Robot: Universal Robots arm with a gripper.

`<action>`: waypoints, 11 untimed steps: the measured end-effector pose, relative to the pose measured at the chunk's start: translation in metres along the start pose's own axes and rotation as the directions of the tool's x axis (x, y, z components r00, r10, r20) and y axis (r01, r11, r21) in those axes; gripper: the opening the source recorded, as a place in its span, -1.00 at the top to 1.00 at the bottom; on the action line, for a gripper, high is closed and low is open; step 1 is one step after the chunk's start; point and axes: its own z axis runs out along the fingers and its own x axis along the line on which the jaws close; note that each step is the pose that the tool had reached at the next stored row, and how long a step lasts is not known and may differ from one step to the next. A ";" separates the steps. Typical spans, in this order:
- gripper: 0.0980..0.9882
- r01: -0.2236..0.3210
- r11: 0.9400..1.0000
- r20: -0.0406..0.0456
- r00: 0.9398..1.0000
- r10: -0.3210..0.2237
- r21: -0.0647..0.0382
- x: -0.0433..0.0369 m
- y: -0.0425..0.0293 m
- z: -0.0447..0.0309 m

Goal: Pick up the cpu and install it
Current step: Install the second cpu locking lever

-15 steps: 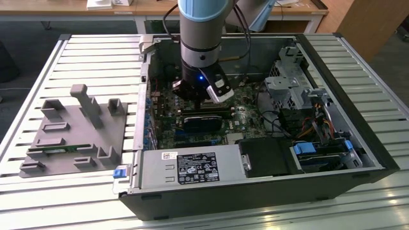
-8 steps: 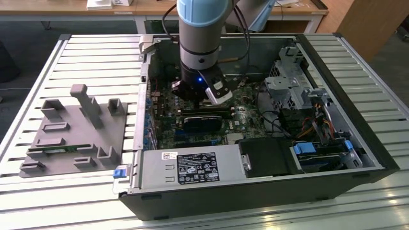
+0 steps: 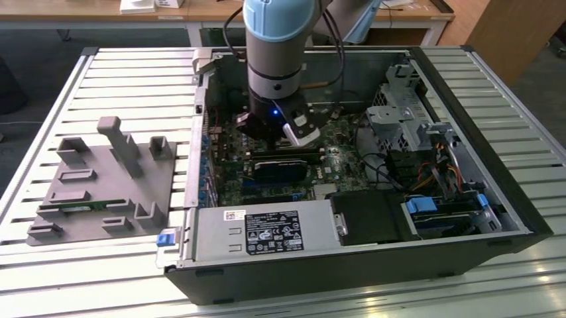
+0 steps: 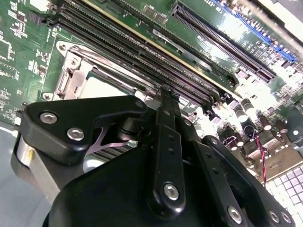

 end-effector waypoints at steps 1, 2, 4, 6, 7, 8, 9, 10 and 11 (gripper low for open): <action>0.96 0.000 1.000 0.001 1.000 0.000 -0.003 0.0005 -0.0001 0.0003; 0.96 0.000 1.000 0.002 1.000 0.000 -0.007 0.0008 -0.0002 0.0007; 0.96 0.001 1.000 0.004 1.000 -0.001 -0.014 0.0014 -0.0003 0.0014; 0.96 0.001 1.000 0.005 1.000 -0.001 -0.022 0.0018 -0.0004 0.0019; 0.96 0.001 1.000 0.006 1.000 -0.001 -0.026 0.0022 -0.0004 0.0022; 0.96 0.001 1.000 0.007 1.000 -0.001 -0.029 0.0026 -0.0004 0.0028; 0.96 0.001 1.000 0.009 1.000 -0.001 -0.031 0.0033 -0.0005 0.0030; 0.96 0.002 0.999 0.010 1.000 -0.001 -0.032 0.0041 -0.0006 0.0032; 0.96 0.002 0.999 0.011 1.000 -0.001 -0.034 0.0047 -0.0006 0.0032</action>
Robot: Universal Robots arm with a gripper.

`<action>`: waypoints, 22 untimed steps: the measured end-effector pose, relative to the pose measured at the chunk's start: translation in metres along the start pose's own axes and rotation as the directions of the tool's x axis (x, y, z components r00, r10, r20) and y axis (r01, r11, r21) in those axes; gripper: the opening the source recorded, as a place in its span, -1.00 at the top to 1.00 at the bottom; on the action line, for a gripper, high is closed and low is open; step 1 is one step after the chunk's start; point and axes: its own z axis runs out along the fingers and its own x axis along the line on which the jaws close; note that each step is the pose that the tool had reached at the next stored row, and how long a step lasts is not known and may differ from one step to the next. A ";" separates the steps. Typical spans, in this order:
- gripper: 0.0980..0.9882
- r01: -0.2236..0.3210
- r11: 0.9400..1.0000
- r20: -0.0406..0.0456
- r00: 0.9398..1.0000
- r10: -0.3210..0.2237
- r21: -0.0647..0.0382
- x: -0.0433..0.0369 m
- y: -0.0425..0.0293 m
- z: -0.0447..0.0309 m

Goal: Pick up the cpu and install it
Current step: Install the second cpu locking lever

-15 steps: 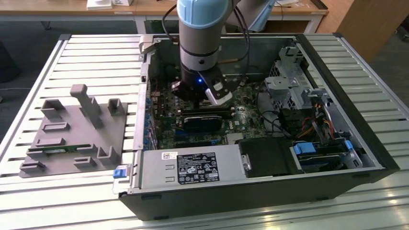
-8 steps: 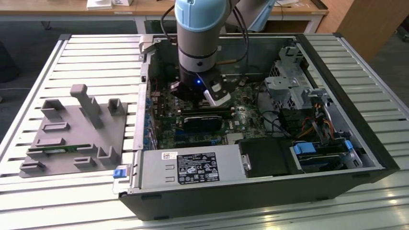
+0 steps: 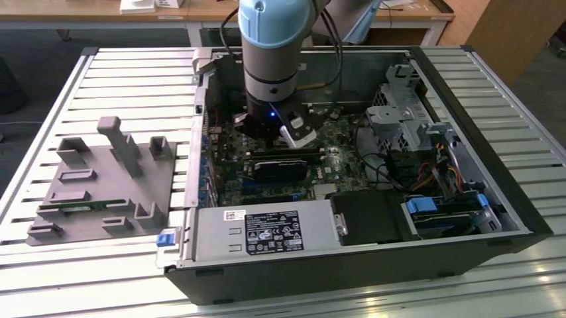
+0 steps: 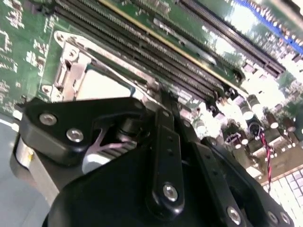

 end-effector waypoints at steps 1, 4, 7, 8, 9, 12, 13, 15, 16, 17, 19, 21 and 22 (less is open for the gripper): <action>0.96 0.000 1.000 0.000 1.000 0.000 0.000 0.0003 0.0001 0.0000; 0.96 0.000 1.000 0.001 1.000 0.000 -0.001 0.0004 0.0003 -0.0015; 0.96 0.000 1.000 0.000 1.000 0.000 -0.001 0.0003 0.0015 -0.0075; 0.96 0.000 1.000 0.001 1.000 0.000 -0.001 0.0003 0.0020 -0.0097; 0.96 0.000 1.000 0.001 1.000 0.000 -0.001 0.0002 0.0025 -0.0121; 0.96 0.000 1.000 0.001 1.000 0.000 -0.002 0.0001 0.0038 -0.0183; 0.96 0.000 1.000 0.001 1.000 0.000 -0.002 0.0001 0.0043 -0.0205; 0.96 0.000 1.000 0.001 1.000 0.000 -0.003 0.0000 0.0053 -0.0254; 0.96 0.000 1.000 0.001 1.000 0.000 -0.003 -0.0001 0.0058 -0.0280; 0.96 0.000 1.000 0.001 1.000 0.000 -0.004 -0.0002 0.0063 -0.0305; 0.96 0.000 1.000 0.000 1.000 0.000 -0.005 -0.0007 0.0071 -0.0342; 0.96 0.000 1.000 0.001 1.000 0.000 -0.009 -0.0043 0.0072 -0.0345; 0.96 0.000 1.000 0.000 1.000 0.000 -0.010 -0.0076 0.0072 -0.0345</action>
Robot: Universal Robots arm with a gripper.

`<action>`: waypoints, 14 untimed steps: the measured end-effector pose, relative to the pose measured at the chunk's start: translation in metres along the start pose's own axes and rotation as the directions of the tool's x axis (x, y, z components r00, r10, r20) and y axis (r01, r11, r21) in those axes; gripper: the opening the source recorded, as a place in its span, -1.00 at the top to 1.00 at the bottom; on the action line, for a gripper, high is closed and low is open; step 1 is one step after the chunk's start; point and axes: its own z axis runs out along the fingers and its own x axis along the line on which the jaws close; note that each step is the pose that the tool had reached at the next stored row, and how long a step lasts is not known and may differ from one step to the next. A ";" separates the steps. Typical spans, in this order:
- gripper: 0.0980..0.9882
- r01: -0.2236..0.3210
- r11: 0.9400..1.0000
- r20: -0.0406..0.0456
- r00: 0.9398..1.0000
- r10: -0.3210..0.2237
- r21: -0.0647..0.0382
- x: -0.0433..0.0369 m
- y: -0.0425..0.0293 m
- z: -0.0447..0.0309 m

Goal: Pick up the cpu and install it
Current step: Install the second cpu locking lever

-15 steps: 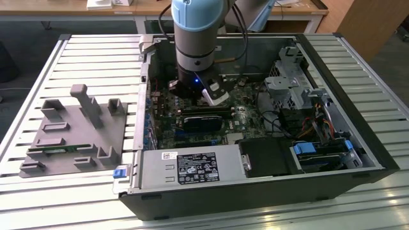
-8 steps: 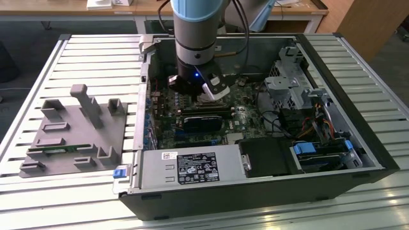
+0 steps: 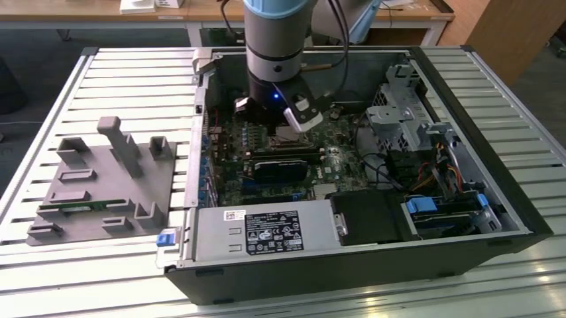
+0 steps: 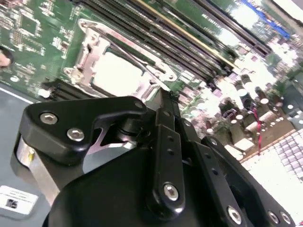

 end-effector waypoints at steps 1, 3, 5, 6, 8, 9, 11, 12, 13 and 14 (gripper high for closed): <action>0.96 0.000 1.000 -0.001 1.000 0.000 -0.002 -0.0035 -0.0001 -0.0001; 0.96 0.000 1.000 -0.002 1.000 0.000 -0.007 -0.0110 -0.0001 0.0001; 0.96 -0.001 1.000 -0.002 1.000 0.001 -0.010 -0.0173 -0.0002 0.0000; 0.96 -0.001 1.000 -0.002 1.000 0.001 -0.010 -0.0193 -0.0002 -0.0004; 0.96 -0.001 1.000 -0.003 1.000 0.001 -0.010 -0.0217 0.0004 -0.0029; 0.96 -0.001 1.000 -0.003 1.000 0.001 -0.010 -0.0226 0.0007 -0.0044; 0.96 -0.001 1.000 -0.004 1.000 0.001 -0.010 -0.0242 0.0006 -0.0060; 0.96 -0.001 1.000 -0.005 1.000 0.001 -0.010 -0.0249 -0.0002 -0.0062; 0.96 -0.002 1.000 -0.005 1.000 0.001 -0.010 -0.0253 -0.0012 -0.0064; 0.96 -0.002 1.000 -0.005 1.000 0.002 -0.010 -0.0255 -0.0028 -0.0068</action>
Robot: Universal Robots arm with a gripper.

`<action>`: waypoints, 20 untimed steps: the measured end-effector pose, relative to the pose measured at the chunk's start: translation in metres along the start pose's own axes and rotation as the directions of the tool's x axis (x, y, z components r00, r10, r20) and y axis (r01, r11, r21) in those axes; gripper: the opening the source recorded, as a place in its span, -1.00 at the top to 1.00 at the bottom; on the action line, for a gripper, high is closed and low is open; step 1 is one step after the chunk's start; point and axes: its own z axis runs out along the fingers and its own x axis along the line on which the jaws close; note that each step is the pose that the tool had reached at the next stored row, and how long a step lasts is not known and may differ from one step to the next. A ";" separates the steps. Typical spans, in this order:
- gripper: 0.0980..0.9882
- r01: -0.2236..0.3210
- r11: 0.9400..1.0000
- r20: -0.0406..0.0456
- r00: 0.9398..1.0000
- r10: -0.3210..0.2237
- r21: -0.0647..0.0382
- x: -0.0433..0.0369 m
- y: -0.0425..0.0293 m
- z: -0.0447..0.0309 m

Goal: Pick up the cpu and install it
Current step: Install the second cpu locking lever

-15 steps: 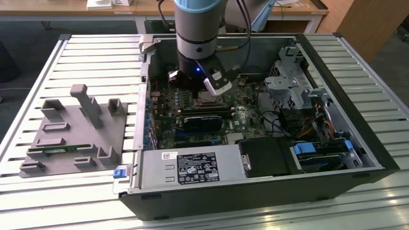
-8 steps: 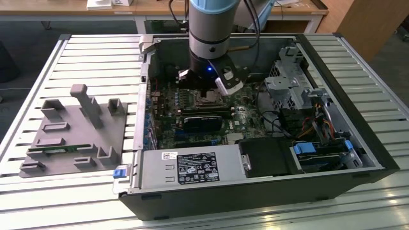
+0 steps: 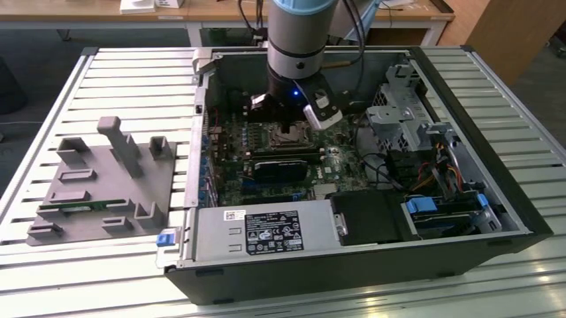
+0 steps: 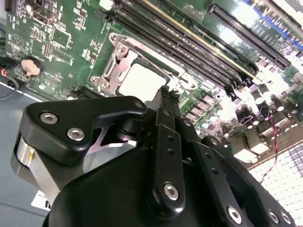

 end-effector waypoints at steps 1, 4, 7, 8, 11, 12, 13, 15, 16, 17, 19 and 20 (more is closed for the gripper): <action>0.96 0.000 1.000 0.000 1.000 0.000 0.000 -0.0001 -0.0021 -0.0005; 0.96 -0.001 1.000 -0.001 1.000 0.001 0.000 -0.0004 -0.0086 -0.0019; 0.96 -0.001 1.000 -0.001 1.000 0.001 0.000 -0.0003 -0.0138 -0.0026; 0.96 -0.001 1.000 0.000 1.000 0.001 0.000 0.0001 -0.0153 -0.0023; 0.96 -0.001 1.000 0.000 1.000 0.001 0.000 0.0040 -0.0167 0.0002; 0.96 -0.001 1.000 -0.001 1.000 0.001 0.000 0.0060 -0.0171 0.0015; 0.96 -0.001 1.000 -0.001 1.000 0.001 0.000 0.0078 -0.0174 0.0029; 0.96 -0.001 1.000 -0.001 1.000 0.001 0.000 0.0110 -0.0181 0.0063; 0.96 -0.001 1.000 -0.001 1.000 0.001 0.000 0.0118 -0.0185 0.0080; 0.96 -0.001 1.000 0.000 1.000 0.001 0.000 0.0121 -0.0189 0.0099; 0.96 -0.001 1.000 -0.001 1.000 0.001 0.000 0.0122 -0.0197 0.0133; 0.96 -0.001 1.000 -0.001 1.000 0.001 0.000 0.0124 -0.0201 0.0153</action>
